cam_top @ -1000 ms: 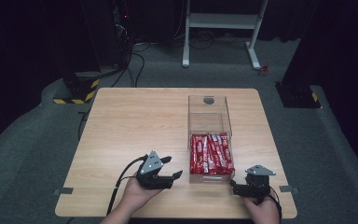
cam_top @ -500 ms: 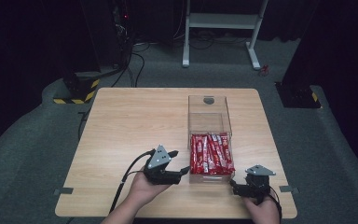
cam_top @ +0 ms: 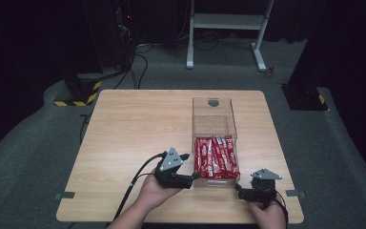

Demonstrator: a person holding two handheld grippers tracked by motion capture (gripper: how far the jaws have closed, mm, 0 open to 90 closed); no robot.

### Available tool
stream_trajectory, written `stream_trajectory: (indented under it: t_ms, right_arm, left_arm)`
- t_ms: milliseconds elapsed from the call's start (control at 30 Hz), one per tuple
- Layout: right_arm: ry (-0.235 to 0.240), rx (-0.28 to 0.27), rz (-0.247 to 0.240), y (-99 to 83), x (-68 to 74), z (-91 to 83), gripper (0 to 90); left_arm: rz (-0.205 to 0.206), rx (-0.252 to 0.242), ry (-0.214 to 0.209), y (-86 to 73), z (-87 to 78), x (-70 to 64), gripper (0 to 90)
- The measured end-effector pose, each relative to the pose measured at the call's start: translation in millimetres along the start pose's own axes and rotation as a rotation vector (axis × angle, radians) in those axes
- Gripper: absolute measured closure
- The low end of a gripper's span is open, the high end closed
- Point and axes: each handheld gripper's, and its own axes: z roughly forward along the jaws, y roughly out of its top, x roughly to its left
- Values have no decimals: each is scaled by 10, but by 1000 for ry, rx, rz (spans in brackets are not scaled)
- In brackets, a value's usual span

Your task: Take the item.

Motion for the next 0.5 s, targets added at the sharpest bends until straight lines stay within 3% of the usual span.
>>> stream_trajectory:
  t_ms: [200, 500]
  right_arm:
    - [0, 0, 0, 0, 0, 0, 86]
    - [1, 0, 1, 0, 0, 0, 87]
  left_arm:
    - [11, 12, -6, 36, 66, -23, 297]
    - [-3, 11, -19, 72, 141, -35, 328]
